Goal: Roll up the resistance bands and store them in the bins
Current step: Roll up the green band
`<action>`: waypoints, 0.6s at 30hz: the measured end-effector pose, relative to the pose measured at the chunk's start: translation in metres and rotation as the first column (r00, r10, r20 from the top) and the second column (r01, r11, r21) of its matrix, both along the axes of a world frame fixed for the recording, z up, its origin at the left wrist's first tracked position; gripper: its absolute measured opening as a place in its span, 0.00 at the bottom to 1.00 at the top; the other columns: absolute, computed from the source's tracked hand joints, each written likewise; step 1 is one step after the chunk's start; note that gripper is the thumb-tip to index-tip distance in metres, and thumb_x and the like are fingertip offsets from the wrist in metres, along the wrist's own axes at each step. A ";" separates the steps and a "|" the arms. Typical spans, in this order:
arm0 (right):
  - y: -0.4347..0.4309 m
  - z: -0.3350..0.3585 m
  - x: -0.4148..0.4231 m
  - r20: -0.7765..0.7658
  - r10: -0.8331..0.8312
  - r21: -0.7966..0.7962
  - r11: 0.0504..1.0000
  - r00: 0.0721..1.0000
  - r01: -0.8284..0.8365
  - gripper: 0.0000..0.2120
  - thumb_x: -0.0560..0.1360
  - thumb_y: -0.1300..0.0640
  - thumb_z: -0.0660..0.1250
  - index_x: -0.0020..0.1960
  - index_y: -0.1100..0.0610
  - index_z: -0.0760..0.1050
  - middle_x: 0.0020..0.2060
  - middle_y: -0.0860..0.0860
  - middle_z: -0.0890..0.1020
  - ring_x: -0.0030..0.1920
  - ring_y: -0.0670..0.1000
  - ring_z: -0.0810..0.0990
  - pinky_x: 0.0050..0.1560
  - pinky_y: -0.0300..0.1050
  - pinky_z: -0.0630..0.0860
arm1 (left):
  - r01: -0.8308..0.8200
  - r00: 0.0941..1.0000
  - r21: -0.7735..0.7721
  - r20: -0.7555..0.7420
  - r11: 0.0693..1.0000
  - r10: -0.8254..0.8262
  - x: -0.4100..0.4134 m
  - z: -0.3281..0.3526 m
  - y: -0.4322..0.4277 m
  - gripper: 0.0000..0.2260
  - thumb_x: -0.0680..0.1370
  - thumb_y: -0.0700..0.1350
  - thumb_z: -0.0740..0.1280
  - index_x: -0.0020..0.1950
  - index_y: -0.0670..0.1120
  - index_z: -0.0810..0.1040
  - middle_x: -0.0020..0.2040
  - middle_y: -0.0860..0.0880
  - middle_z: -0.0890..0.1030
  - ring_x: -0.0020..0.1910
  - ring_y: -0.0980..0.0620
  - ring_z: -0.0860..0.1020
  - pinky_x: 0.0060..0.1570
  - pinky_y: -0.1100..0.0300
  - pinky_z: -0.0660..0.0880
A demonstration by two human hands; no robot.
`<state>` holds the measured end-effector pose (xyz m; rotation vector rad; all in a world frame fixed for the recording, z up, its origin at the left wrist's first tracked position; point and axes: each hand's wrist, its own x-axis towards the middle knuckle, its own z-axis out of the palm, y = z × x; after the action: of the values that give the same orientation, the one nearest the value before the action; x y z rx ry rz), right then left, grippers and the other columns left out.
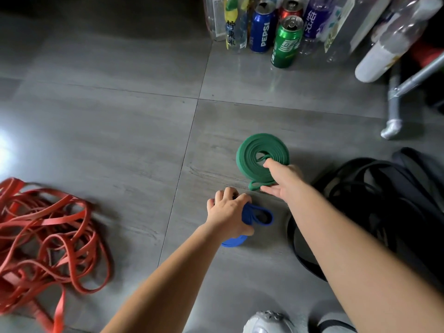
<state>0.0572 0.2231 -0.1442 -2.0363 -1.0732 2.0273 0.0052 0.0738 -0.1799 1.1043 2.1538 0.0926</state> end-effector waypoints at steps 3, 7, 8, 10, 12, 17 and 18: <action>-0.013 -0.005 0.002 0.005 -0.070 -0.069 0.995 0.998 0.071 0.15 0.70 0.58 0.71 0.52 0.57 0.67 0.51 0.56 0.70 0.39 0.60 0.76 0.25 0.46 0.76 | -0.037 0.999 0.058 -0.035 0.998 0.039 0.002 -0.001 -0.007 0.35 0.61 0.56 0.72 0.66 0.57 0.65 0.60 0.51 0.65 0.62 0.46 0.62 0.60 0.53 0.60; -0.018 -0.005 0.012 0.042 -0.087 -0.212 0.973 0.995 0.094 0.22 0.73 0.50 0.69 0.63 0.56 0.67 0.61 0.57 0.72 0.41 0.61 0.79 0.20 0.43 0.76 | -0.083 0.995 0.122 -0.041 0.989 0.088 0.003 -0.002 -0.013 0.42 0.62 0.56 0.72 0.73 0.52 0.58 0.63 0.51 0.68 0.64 0.46 0.63 0.64 0.54 0.60; -0.017 -0.005 0.013 0.054 -0.045 -0.232 0.971 0.998 0.056 0.25 0.73 0.48 0.68 0.66 0.55 0.66 0.64 0.57 0.71 0.40 0.61 0.81 0.19 0.42 0.75 | -0.073 0.996 0.122 -0.041 0.990 0.078 0.003 -0.002 -0.012 0.43 0.62 0.56 0.72 0.73 0.54 0.56 0.64 0.50 0.67 0.64 0.46 0.63 0.64 0.53 0.60; -0.014 -0.002 0.016 0.087 0.106 -0.241 0.967 0.991 -0.082 0.27 0.74 0.43 0.66 0.67 0.55 0.66 0.62 0.57 0.74 0.31 0.58 0.82 0.19 0.40 0.74 | -0.062 0.997 0.100 -0.038 0.993 0.066 0.003 -0.002 -0.011 0.43 0.62 0.57 0.72 0.73 0.55 0.56 0.64 0.50 0.66 0.65 0.46 0.62 0.64 0.52 0.60; -0.009 0.003 0.022 0.229 0.356 -0.159 0.932 0.906 -0.326 0.30 0.72 0.35 0.63 0.63 0.57 0.70 0.54 0.58 0.78 0.31 0.56 0.83 0.28 0.42 0.79 | -0.057 0.997 0.084 -0.040 0.995 0.061 0.003 -0.003 -0.011 0.42 0.62 0.57 0.71 0.72 0.55 0.57 0.64 0.51 0.66 0.65 0.46 0.62 0.63 0.52 0.61; 0.002 0.003 0.054 0.709 0.421 0.476 0.307 0.566 -0.824 0.25 0.70 0.42 0.66 0.60 0.53 0.64 0.60 0.59 0.71 0.58 0.63 0.74 0.47 0.50 0.70 | -0.067 0.996 0.098 -0.054 0.993 0.073 0.005 -0.003 -0.011 0.39 0.61 0.58 0.71 0.70 0.55 0.61 0.63 0.51 0.67 0.64 0.46 0.62 0.62 0.52 0.62; 0.001 0.005 0.058 0.715 0.498 0.488 0.148 0.491 -0.860 0.24 0.69 0.48 0.66 0.61 0.49 0.62 0.64 0.59 0.66 0.60 0.63 0.71 0.51 0.51 0.70 | -0.069 0.995 0.109 -0.066 0.992 0.077 0.005 -0.001 -0.011 0.40 0.62 0.58 0.71 0.71 0.54 0.60 0.63 0.51 0.67 0.65 0.46 0.63 0.63 0.52 0.61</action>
<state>0.1155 0.2243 -0.1388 -1.4107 -2.8258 0.6759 0.0103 0.0625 -0.1812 1.1035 2.2749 0.2079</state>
